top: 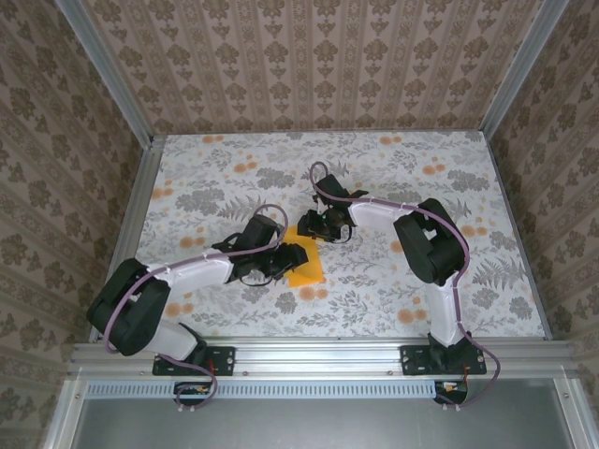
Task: Fold a paper plane with a square sheet of paper (pick it up from the middle)
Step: Fold the triangle a second time at the center of the table.
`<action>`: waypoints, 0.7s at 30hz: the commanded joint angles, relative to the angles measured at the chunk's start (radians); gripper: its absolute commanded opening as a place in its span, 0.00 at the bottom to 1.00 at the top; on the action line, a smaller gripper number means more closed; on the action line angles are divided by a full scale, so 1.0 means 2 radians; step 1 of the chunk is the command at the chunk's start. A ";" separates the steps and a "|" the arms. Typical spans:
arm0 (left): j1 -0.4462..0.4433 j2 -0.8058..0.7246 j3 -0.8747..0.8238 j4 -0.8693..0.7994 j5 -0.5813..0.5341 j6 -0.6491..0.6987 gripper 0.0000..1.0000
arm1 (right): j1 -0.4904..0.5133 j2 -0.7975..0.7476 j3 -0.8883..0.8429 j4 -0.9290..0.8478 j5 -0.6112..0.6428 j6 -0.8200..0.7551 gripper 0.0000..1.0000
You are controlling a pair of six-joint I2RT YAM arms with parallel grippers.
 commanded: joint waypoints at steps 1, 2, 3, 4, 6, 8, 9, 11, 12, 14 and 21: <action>-0.003 -0.014 0.002 0.006 0.009 0.000 0.49 | -0.002 0.031 -0.016 -0.016 0.014 0.001 0.49; -0.004 -0.012 0.003 0.008 0.008 0.002 0.49 | -0.002 0.032 -0.015 -0.016 0.013 0.001 0.49; -0.004 -0.007 0.006 0.009 0.008 0.004 0.49 | -0.002 0.031 -0.016 -0.016 0.013 0.001 0.49; -0.004 -0.002 0.010 0.010 0.008 0.006 0.48 | -0.003 0.031 -0.017 -0.015 0.012 0.002 0.49; -0.004 0.012 0.017 0.015 0.006 0.010 0.48 | -0.002 0.031 -0.017 -0.015 0.008 0.002 0.49; -0.002 0.024 0.022 0.028 0.003 0.011 0.48 | -0.003 0.032 -0.016 -0.012 0.001 0.000 0.48; -0.001 0.030 0.024 0.034 0.003 0.011 0.48 | -0.003 0.034 -0.013 -0.014 -0.003 -0.003 0.48; 0.003 0.038 0.030 0.042 0.001 0.012 0.49 | -0.004 0.038 -0.013 -0.015 -0.007 -0.003 0.48; 0.003 0.041 0.034 0.046 0.000 0.013 0.49 | -0.004 0.039 -0.013 -0.014 -0.008 -0.003 0.48; 0.005 0.049 0.041 0.046 0.002 0.016 0.50 | -0.005 0.041 -0.014 -0.013 -0.011 -0.001 0.48; 0.011 0.070 0.044 0.046 -0.001 0.014 0.51 | -0.009 0.039 -0.016 -0.006 -0.028 0.004 0.48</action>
